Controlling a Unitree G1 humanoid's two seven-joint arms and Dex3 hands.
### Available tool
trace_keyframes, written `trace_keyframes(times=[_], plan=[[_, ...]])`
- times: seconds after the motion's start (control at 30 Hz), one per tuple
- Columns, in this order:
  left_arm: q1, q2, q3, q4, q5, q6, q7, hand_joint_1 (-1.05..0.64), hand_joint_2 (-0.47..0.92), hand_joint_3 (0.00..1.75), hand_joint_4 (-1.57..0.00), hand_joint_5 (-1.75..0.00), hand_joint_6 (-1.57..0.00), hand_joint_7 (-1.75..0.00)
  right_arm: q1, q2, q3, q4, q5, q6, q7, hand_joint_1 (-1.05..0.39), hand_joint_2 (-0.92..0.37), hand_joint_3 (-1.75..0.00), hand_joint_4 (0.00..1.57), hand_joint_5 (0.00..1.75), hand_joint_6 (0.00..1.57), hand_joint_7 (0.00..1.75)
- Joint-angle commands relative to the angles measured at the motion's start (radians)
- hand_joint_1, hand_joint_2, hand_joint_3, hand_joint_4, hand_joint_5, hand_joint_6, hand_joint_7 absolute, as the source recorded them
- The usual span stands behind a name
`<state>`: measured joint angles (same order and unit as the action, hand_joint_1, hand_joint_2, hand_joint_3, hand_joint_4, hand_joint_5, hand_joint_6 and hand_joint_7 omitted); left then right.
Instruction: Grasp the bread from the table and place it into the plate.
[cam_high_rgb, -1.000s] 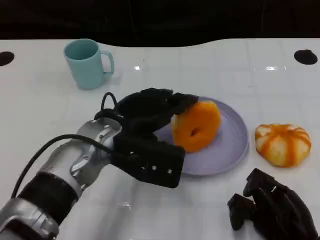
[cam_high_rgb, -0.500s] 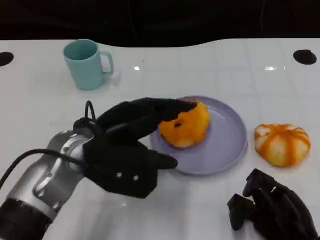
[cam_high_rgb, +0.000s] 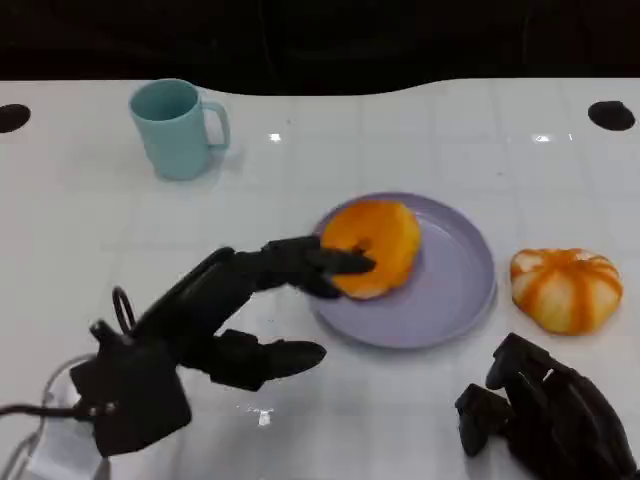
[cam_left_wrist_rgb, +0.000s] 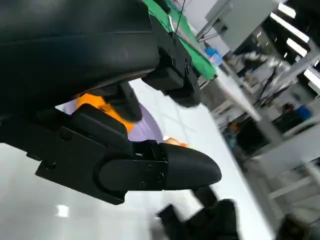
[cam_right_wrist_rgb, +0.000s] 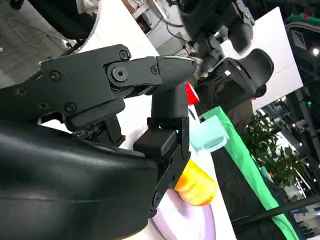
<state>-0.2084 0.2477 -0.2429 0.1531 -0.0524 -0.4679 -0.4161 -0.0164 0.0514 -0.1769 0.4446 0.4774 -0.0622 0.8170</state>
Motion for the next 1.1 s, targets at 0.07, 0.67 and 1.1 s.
trace_keyframes(times=[0.07, 0.67, 1.1], plan=[[0.093, -0.076, 0.035, 0.03, -0.132, 0.002, -0.04, -0.83, 0.92, 0.37, -0.7, -1.69, -0.66, -1.37, 0.007, -0.012, -0.002, -0.008, 0.014, 0.003, 0.009, -0.56, -0.92, -0.24, 0.78, 1.7, 0.68, 1.45], [0.29, -0.221, 0.092, -0.033, -0.442, 0.298, -0.209, -0.79, 0.92, 0.22, -0.86, -1.7, -0.8, -1.41, 0.019, -0.016, -0.001, -0.018, 0.01, 0.007, 0.01, -0.55, -0.92, -0.23, 0.76, 1.72, 0.67, 1.46], [0.278, -0.248, 0.151, -0.001, -0.472, 0.368, -0.284, -0.81, 0.92, 0.15, -0.94, -1.63, -0.87, -1.38, -0.003, -0.018, -0.008, 0.026, 0.006, -0.008, 0.017, -0.56, -0.92, -0.23, 0.76, 1.7, 0.67, 1.43]])
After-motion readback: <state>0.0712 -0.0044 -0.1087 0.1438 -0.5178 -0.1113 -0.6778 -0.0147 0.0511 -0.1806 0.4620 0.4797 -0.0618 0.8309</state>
